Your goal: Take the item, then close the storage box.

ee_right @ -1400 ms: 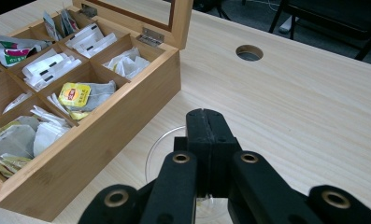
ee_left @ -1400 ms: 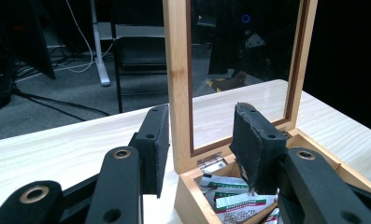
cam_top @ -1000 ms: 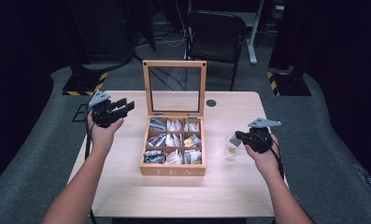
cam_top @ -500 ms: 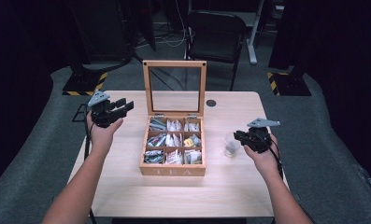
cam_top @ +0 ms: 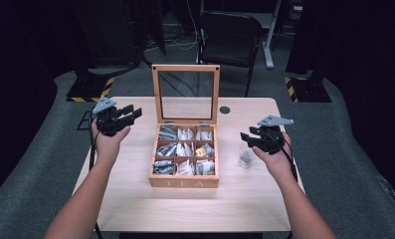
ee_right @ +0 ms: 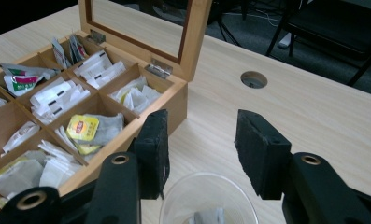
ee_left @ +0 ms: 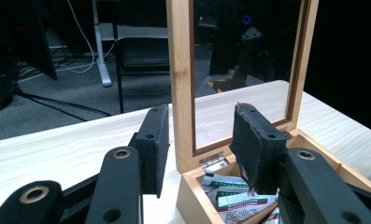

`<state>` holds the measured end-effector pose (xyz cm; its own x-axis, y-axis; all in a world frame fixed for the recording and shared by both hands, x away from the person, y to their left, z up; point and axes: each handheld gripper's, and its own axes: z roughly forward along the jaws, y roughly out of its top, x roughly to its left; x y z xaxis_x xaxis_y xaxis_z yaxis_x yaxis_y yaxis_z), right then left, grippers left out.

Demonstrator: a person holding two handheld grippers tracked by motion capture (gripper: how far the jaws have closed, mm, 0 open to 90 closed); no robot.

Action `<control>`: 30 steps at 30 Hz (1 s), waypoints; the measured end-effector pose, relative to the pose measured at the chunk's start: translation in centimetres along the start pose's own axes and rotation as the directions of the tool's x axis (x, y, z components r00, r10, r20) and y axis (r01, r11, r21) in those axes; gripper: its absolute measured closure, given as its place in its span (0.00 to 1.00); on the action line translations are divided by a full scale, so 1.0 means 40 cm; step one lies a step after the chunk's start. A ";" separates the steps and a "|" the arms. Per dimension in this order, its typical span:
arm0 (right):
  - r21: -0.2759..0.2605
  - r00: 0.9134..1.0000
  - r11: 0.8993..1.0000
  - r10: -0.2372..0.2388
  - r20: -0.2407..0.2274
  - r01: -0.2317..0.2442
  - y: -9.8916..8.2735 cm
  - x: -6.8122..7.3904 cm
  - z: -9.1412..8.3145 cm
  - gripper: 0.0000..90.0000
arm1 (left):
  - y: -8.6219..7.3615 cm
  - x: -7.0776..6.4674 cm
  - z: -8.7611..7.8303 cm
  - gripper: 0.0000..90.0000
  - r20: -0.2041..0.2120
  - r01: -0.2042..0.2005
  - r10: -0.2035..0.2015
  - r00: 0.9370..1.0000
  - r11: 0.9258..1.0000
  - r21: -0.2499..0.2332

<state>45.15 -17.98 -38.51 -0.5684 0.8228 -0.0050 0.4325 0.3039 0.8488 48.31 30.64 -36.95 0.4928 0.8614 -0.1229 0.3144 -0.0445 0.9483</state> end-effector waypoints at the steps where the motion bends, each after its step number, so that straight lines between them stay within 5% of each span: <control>1: -0.005 1.000 1.000 -0.004 -0.004 0.004 0.007 0.001 0.002 0.58 | 0.000 0.000 0.000 0.63 0.000 0.000 0.000 1.000 1.000 -0.001; 8: -0.016 0.997 1.000 0.018 -0.070 -0.019 0.058 0.015 0.024 0.52 | -0.001 0.000 0.002 0.63 0.003 -0.001 0.001 1.000 1.000 0.006; 13: -0.021 0.996 1.000 -0.015 -0.093 0.013 0.085 0.023 0.058 0.45 | -0.002 -0.002 0.005 0.63 0.004 -0.003 0.003 1.000 1.000 0.008; 30: -0.067 0.995 0.998 0.016 -0.099 -0.022 0.172 0.032 0.122 0.44 | -0.003 -0.004 0.012 0.60 0.004 0.016 -0.016 1.000 1.000 0.015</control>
<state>50.79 -12.50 -35.25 -0.6280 0.7758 0.0607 0.3975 0.2527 0.8821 48.59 30.26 -37.19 0.4906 0.8602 -0.1393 0.3347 -0.0385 0.9415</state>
